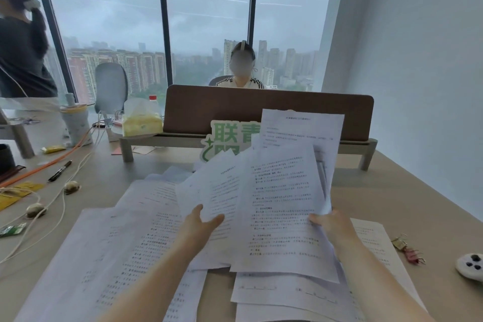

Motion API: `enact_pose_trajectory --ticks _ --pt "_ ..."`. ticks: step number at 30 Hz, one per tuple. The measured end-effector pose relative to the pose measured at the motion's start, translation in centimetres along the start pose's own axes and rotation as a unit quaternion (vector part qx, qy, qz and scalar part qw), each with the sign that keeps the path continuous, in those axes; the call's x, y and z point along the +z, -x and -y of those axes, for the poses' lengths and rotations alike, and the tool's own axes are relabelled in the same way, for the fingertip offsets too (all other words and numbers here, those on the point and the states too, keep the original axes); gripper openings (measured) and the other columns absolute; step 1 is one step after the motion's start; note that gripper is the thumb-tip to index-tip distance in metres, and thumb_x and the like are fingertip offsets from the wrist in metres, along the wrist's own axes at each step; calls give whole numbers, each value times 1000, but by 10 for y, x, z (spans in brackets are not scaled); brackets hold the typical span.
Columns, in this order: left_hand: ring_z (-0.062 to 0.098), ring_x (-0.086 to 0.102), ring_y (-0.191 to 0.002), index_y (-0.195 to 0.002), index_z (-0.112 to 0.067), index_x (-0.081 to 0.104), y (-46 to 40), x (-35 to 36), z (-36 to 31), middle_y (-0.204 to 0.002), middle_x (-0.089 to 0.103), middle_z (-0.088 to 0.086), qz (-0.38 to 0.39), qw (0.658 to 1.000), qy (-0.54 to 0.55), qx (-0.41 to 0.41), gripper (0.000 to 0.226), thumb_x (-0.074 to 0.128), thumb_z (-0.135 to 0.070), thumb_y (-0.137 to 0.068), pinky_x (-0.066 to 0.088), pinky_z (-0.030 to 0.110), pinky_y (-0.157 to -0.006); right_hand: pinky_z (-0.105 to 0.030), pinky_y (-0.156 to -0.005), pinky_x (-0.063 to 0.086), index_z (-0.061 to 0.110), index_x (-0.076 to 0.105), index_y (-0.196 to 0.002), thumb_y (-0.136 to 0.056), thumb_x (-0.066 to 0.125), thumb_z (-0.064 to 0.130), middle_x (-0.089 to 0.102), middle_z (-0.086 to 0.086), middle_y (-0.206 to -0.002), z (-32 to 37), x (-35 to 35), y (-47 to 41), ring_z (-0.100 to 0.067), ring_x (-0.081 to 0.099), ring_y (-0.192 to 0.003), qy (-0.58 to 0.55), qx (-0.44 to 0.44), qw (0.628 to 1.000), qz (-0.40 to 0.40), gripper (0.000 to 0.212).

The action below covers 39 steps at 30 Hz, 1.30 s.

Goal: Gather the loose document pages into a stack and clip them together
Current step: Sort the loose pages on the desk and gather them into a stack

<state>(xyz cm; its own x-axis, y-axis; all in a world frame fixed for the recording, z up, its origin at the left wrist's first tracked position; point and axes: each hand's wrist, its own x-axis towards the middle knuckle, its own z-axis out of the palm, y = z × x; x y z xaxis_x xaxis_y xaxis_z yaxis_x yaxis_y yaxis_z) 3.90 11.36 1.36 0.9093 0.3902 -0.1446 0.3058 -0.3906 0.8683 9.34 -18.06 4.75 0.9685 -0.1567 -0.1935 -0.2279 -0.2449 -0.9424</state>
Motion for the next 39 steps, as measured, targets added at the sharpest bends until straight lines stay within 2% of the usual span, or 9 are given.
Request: enact_pose_trajectory --ticks 3,6,9,13,17,20,29,34,39 --pt "31 35 -140 -151 -18 29 -1 2 -2 -155 34 10 5 1000 29 -12 82 66 -51 -85 29 46 -112 -37 -75 48 1 61 -112 -84 70 6 68 -13 -99 -5 -6 -4 -31 65 -86 -12 17 1000 -11 30" --pt "27 39 -138 -147 -23 39 2 9 1 -152 41 7 73 996 -32 30 65 60 -47 -90 30 40 -112 -35 -70 44 0 58 -108 -86 68 7 64 -10 -93 -6 -12 -5 -26 60 -76 -21 14 999 -46 25" --pt "21 39 -139 -146 -20 41 7 16 5 -152 42 1 127 984 -117 44 59 50 -49 -95 33 28 -106 -40 -74 45 4 57 -102 -88 65 6 61 -8 -87 -2 -19 -5 -31 59 -82 -30 -8 996 -85 17" --pt "21 51 -125 -130 -22 56 7 19 -4 -143 53 4 105 985 -130 42 46 44 -51 -96 35 37 -111 -48 -86 50 7 57 -100 -89 65 9 63 -13 -98 9 -28 -3 -36 60 -94 -58 -29 990 -125 14" --pt "25 47 -132 -143 -19 45 6 22 -25 -146 49 5 80 993 -70 57 68 53 -59 -89 34 41 -112 -38 -76 46 8 60 -91 -89 63 6 63 -8 -89 28 -42 4 -29 59 -83 -93 -88 980 -153 4" --pt "24 50 -129 -145 -18 40 6 23 -51 -144 50 6 71 992 -15 107 72 61 -53 -86 39 41 -109 -37 -72 47 16 61 -78 -87 64 7 65 -1 -84 46 -49 9 -25 61 -77 -101 -132 975 -150 13" --pt "22 52 -125 -152 -17 27 6 21 -121 -145 48 6 73 973 138 169 87 72 -42 -82 42 32 -98 -28 -65 49 19 67 -80 -85 64 4 69 7 -82 86 -55 30 -14 65 -76 -125 -226 957 -131 16" --pt "20 59 -117 -151 -21 28 5 21 -143 -135 57 2 69 966 176 179 88 77 -39 -79 47 44 -102 -28 -67 51 24 69 -78 -87 63 4 71 8 -82 107 -61 42 -12 66 -77 -117 -281 945 -118 22" --pt "18 60 -103 -137 -20 49 6 10 -155 -122 57 3 22 965 194 177 67 78 -34 -79 49 33 -87 -27 -67 53 25 70 -80 -88 64 5 72 13 -81 118 -61 48 -8 68 -78 -139 -297 941 -85 22"
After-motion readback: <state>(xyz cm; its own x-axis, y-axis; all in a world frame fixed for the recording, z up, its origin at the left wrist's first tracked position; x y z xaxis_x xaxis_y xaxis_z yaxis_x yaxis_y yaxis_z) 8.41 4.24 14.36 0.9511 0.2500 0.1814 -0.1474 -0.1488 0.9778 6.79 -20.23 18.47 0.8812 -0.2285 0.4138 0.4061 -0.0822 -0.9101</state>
